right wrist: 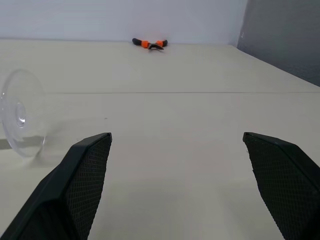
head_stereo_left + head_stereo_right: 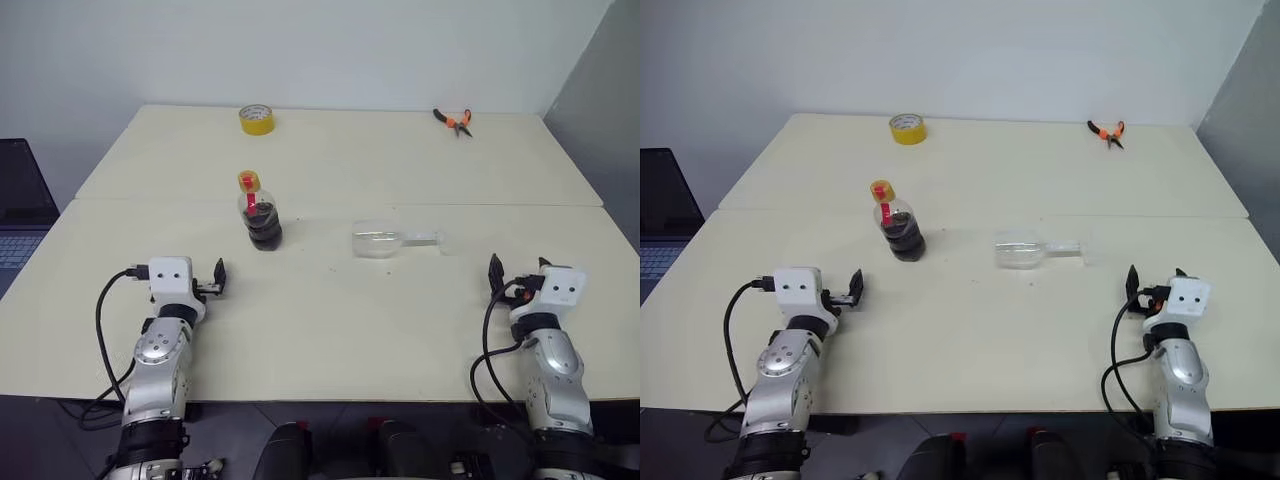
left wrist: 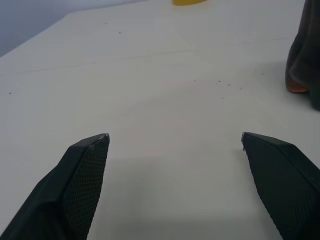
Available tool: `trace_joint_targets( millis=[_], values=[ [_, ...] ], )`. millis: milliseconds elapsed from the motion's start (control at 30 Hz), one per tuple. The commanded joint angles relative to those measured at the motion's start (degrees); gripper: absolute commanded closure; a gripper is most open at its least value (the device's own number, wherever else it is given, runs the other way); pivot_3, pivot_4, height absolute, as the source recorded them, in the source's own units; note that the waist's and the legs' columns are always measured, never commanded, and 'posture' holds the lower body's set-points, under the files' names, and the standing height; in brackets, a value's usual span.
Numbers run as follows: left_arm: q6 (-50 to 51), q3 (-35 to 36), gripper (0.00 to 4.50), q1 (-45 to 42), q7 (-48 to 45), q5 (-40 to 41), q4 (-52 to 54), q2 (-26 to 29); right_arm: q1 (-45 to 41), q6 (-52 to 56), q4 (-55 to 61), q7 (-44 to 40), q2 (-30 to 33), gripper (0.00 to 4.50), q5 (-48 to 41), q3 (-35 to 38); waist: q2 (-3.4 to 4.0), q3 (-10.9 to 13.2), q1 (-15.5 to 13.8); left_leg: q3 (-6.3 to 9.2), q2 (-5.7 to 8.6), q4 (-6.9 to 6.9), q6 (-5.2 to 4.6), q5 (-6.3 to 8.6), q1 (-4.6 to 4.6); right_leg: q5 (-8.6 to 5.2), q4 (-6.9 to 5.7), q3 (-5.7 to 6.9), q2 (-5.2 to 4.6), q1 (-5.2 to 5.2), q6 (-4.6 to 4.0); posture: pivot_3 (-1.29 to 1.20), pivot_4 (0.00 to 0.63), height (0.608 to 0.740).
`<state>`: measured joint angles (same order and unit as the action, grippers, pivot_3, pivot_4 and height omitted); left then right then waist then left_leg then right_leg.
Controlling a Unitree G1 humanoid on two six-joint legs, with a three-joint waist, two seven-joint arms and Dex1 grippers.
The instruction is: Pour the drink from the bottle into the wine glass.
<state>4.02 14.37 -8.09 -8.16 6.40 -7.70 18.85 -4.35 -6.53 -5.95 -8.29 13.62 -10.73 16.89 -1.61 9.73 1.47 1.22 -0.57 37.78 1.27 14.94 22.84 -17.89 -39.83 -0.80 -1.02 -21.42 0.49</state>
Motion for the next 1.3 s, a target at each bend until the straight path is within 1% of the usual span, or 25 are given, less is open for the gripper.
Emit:
trace_joint_targets(
  millis=[33,267,400,533,633,733,833,1000,1300],
  values=[
    [-2.0,-0.3,0.02,-0.5,-0.9,-0.5,0.8,0.8,0.1,-0.8,2.0,0.3,0.7,0.00,-0.3,1.1,0.00,0.0,0.0,0.00,0.00,0.00,0.00,0.00,0.00,0.00,0.00,0.00,0.00,0.00,0.00,0.00,0.150,0.740],
    [-1.1,0.1,0.02,-0.2,-0.8,-0.6,1.4,0.9,0.3,-1.1,2.4,-0.7,0.8,0.00,0.0,0.3,0.00,0.0,0.0,0.00,0.00,0.00,0.00,0.00,0.00,0.00,0.00,0.00,0.00,0.00,0.00,0.00,0.150,0.740],
    [-3.7,1.6,0.02,0.4,-0.8,0.0,2.1,1.1,1.2,-0.9,4.3,-2.9,1.2,0.00,-0.5,-0.5,0.01,0.0,0.0,0.00,0.00,0.00,0.00,0.00,0.00,0.00,0.00,0.00,0.00,0.00,0.00,0.00,0.150,0.740],
    [-3.1,-0.1,0.02,-0.3,-3.7,0.8,3.6,1.1,3.3,7.1,14.8,-10.1,1.0,0.00,-8.4,-4.4,0.02,0.0,0.0,0.01,-0.01,-0.01,0.00,0.00,0.00,0.00,0.01,0.01,0.00,0.00,0.00,0.00,0.150,0.740],
    [-2.9,-1.3,0.02,-1.3,-4.5,0.5,3.9,0.6,4.4,10.8,20.4,-14.4,2.9,0.00,-10.0,-8.1,0.02,0.0,0.0,0.03,0.00,0.01,0.00,0.00,0.01,0.00,0.02,0.02,0.00,0.01,0.00,0.00,0.150,0.740],
    [-2.4,-4.7,0.02,-4.0,-6.9,0.5,4.3,-0.3,5.5,14.8,28.5,-22.0,7.8,0.00,-10.2,-15.5,0.01,0.0,-0.4,0.07,0.01,0.02,0.00,0.00,0.04,0.00,0.08,0.08,-0.01,0.03,0.00,0.00,0.150,0.740],
    [-2.0,-6.3,0.02,-6.3,-9.5,1.5,2.7,-0.6,5.0,17.3,33.1,-25.6,11.8,0.00,-9.7,-19.2,0.00,0.0,-0.5,0.09,0.01,0.04,0.00,0.00,0.06,0.01,0.12,0.11,0.00,0.04,0.01,0.00,0.150,0.740],
    [-2.7,-7.3,0.02,-9.8,-12.6,2.0,-1.3,-0.5,3.1,19.7,35.2,-26.7,13.7,0.00,-9.9,-20.1,-0.04,0.1,-0.5,0.11,0.02,0.04,0.00,0.00,0.05,0.01,0.18,0.14,0.00,0.07,0.02,0.00,0.150,0.740],
    [-3.7,-6.7,0.02,-14.8,-13.0,2.8,-8.4,-2.1,1.3,21.2,36.0,-27.8,14.4,0.00,-9.4,-20.4,-0.09,0.1,-0.7,0.12,0.02,0.04,0.00,0.00,0.08,0.02,0.25,0.16,0.01,0.07,0.04,0.00,0.150,0.740]
  ],
)
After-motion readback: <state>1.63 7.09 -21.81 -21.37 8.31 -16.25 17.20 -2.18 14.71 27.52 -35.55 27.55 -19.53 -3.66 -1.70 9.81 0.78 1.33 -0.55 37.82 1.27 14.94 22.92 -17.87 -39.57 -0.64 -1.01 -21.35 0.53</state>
